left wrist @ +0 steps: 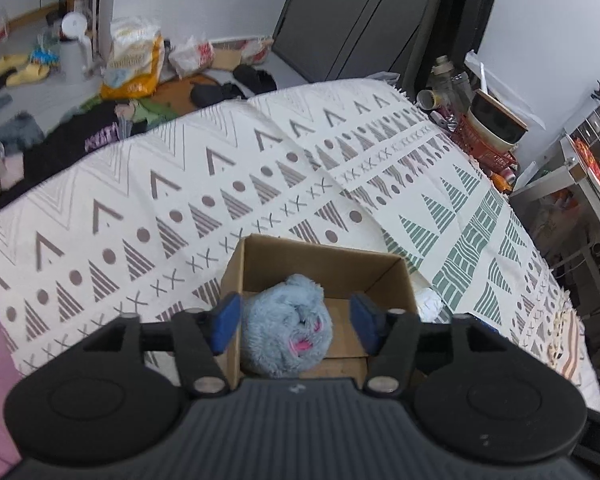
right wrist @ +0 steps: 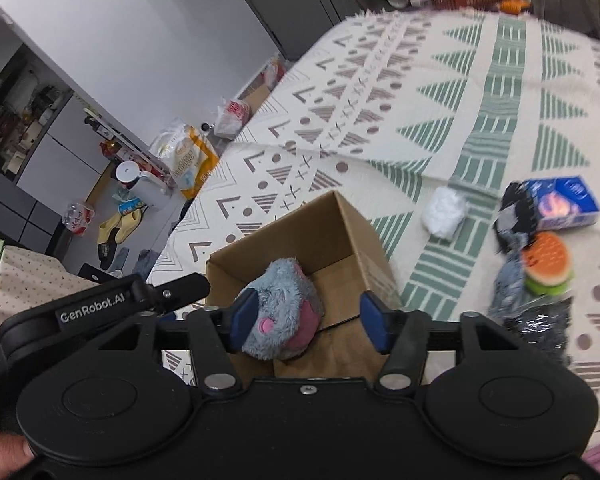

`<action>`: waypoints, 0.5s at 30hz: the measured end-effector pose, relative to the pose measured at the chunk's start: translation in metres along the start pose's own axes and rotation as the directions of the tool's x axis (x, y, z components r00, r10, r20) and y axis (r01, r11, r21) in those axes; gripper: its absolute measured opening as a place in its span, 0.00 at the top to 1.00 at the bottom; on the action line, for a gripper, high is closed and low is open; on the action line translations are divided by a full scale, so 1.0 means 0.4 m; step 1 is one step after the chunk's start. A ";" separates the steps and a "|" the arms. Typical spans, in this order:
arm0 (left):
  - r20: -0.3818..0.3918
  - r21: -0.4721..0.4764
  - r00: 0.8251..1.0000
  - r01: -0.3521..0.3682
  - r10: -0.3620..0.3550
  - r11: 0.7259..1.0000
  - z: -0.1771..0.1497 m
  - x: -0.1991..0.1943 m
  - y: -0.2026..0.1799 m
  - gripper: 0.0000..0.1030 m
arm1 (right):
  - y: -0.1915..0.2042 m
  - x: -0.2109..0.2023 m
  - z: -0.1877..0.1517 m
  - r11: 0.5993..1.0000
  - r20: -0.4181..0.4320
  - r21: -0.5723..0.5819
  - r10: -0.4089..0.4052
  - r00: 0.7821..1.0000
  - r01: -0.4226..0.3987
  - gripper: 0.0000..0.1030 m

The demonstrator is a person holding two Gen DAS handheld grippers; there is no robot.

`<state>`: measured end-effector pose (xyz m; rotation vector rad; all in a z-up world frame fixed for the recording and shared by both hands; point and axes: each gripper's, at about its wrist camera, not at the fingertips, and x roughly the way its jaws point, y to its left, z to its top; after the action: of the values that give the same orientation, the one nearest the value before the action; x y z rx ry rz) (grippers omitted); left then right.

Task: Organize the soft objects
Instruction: 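Lower the plush toy into the box and open both grippers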

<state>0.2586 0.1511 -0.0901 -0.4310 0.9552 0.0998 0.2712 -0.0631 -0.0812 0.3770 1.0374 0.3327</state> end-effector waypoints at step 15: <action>0.107 0.079 0.988 -0.118 0.109 0.990 -0.076 -0.125 -0.102 0.14 | -0.102 -0.153 -0.033 0.998 0.072 -0.054 0.030 0.997 -0.026 0.04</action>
<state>0.2172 0.1069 -0.0522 -0.2900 0.8790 0.1822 0.2344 -0.1243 -0.0589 0.3541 0.9507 0.3680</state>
